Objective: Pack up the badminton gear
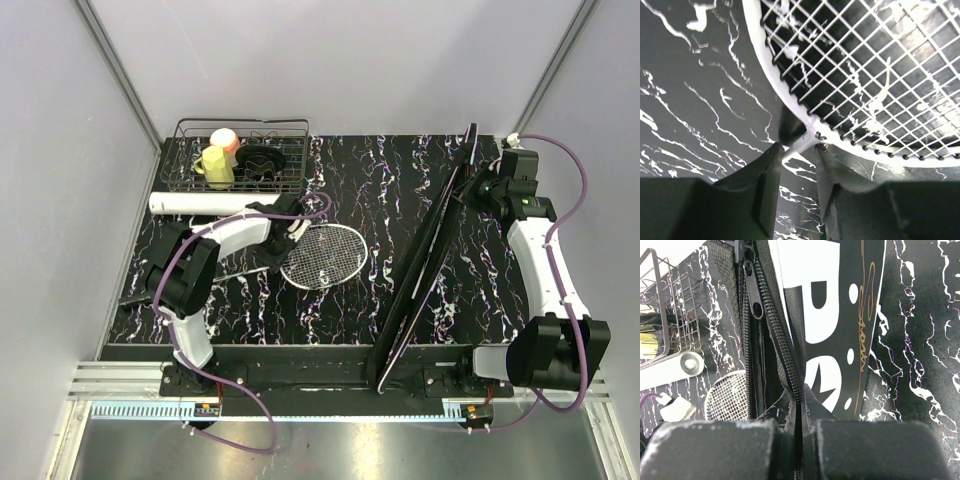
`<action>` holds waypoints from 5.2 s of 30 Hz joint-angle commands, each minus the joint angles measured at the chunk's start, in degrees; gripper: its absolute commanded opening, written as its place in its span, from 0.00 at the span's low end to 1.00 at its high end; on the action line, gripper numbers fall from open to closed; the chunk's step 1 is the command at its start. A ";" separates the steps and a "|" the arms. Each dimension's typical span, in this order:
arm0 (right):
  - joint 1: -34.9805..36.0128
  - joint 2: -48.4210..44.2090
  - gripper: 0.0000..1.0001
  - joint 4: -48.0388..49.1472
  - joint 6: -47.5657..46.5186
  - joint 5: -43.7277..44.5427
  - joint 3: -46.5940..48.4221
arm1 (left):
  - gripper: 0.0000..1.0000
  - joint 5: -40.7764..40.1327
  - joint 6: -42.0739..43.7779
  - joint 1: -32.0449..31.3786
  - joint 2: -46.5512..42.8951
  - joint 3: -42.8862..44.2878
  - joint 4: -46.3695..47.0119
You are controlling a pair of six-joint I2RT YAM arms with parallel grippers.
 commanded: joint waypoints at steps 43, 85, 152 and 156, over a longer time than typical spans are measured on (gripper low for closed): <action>0.01 -1.70 0.00 3.92 -0.63 -1.92 0.81 | 0.55 12.85 -14.65 -1.60 1.68 1.99 2.03; 0.01 17.72 0.00 3.48 12.82 8.28 14.61 | 0.00 -43.14 -23.53 -41.49 -22.05 5.07 -5.88; -0.17 8.49 0.00 13.06 21.96 -5.60 2.23 | 0.00 -39.13 -16.68 -49.59 8.37 37.58 -24.36; -0.08 8.06 0.00 14.03 22.14 -7.63 0.46 | 0.00 -31.73 -15.53 -49.14 8.37 40.49 -18.82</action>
